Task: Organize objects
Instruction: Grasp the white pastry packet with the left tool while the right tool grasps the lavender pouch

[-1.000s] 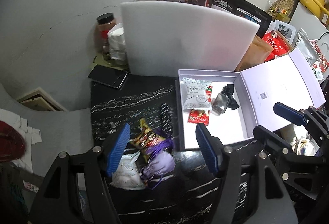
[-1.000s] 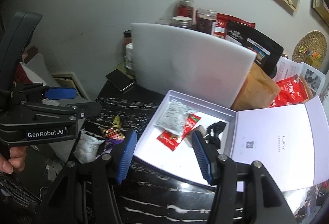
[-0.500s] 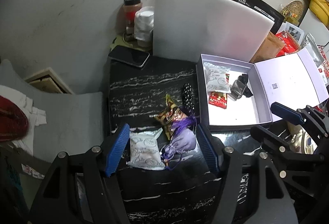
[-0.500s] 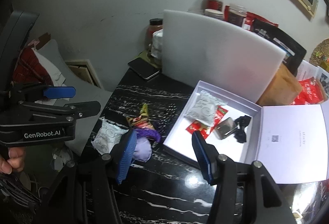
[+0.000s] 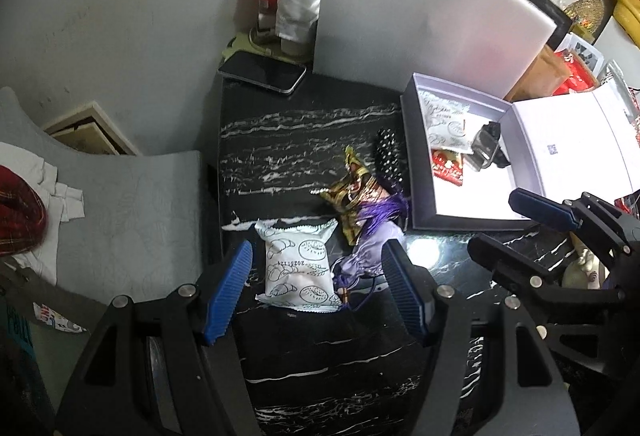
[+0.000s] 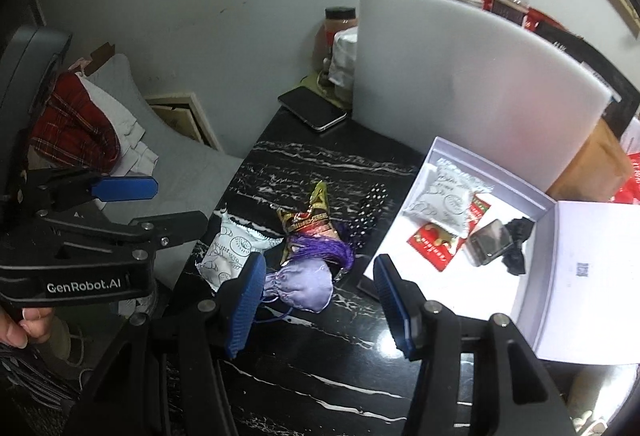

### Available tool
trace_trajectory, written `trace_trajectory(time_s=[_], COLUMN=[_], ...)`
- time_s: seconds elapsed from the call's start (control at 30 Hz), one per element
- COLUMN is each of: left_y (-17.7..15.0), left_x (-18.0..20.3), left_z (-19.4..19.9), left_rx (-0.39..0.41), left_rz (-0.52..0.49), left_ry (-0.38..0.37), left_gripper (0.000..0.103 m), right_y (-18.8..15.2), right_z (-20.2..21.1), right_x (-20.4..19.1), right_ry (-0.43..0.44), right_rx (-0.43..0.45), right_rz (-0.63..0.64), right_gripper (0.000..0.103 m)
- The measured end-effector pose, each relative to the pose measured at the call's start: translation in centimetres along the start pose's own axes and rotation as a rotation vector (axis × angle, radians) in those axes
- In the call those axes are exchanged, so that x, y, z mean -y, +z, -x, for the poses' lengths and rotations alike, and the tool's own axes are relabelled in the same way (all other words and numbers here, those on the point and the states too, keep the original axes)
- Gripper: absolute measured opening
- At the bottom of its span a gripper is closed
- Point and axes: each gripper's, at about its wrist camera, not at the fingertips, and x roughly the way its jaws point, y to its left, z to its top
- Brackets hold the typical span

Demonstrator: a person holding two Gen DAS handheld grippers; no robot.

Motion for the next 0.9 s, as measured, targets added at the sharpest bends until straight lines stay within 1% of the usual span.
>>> trace_trajectory(time_s=[0.23,0.47,0.6,0.9], left_y=[-0.4,-0.7,-1.0,-1.7], left_x=[-0.6,-1.5,-2.0,-2.2], left_z=[-3.2,-6.8,-8.8,-12.2], left_rx=[-0.065,-0.123,-0.159,-0.211], left_rz=[0.020,0.052,0.064,0.056], left_ry=[-0.016,0.000,-0.009,-0.020], left_gripper=[0.066,0.066,0.066,0.066], right_y=[-0.4,-1.1,-1.5,-2.2], right_z=[-2.7,-5.8,-7.4,-10.6], right_x=[0.3,0.7,0.7,0.6], right_ry=[0.037,0.065,0.084,0.103], right_rx=[-0.048,-0.111,-0.146,-0.207], right_rz=[-0.017,-0.034,-0.043,-0.057], right_gripper=[0.056,0.056,0.059,0.061])
